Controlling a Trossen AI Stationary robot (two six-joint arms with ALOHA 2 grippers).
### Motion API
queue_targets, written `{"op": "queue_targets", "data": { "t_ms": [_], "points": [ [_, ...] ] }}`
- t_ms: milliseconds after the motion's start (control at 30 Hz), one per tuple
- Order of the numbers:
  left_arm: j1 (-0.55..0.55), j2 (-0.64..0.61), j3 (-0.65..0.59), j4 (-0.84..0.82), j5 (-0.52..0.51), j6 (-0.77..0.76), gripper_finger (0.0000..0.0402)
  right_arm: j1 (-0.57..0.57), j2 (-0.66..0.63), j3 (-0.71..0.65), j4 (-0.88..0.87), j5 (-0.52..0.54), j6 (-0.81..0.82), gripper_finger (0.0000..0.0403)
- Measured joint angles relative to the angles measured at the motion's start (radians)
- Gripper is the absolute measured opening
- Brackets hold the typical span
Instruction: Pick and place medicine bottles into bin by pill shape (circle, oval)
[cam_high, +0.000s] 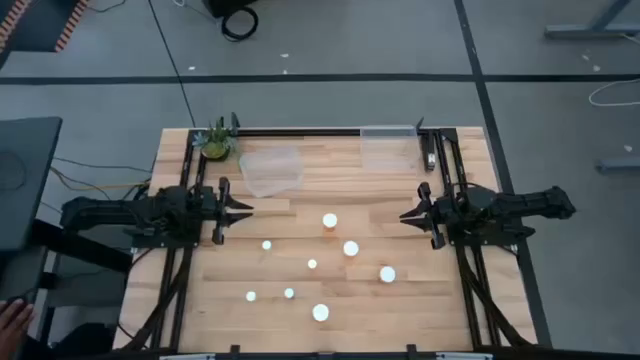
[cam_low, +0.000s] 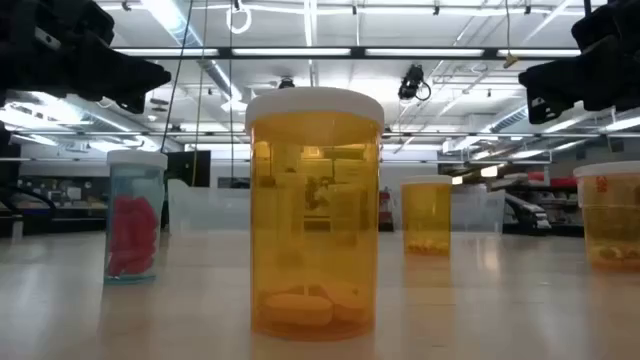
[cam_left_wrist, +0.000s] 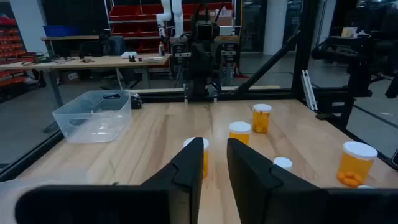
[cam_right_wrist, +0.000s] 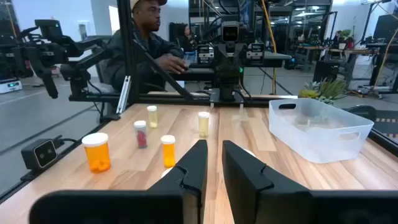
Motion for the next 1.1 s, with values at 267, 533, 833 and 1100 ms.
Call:
{"op": "queue_targets", "data": {
  "t_ms": [267,533,833,1100],
  "points": [
    [0.000,0.000,0.000,0.000,0.000,0.000,0.0079,0.000,0.000,0.000,0.000,0.000,0.000,0.0057],
    [0.000,0.000,0.000,0.000,0.000,0.000,0.0083,0.000,0.000,0.000,0.000,0.000,0.000,0.0057],
    [0.000,0.000,0.000,0.000,0.000,0.000,0.0079,0.000,0.000,0.000,0.000,0.000,0.000,0.0057],
    [0.000,0.000,0.000,0.000,0.000,0.000,0.0084,0.000,0.000,0.000,0.000,0.000,0.000,0.0057]
  ]
}}
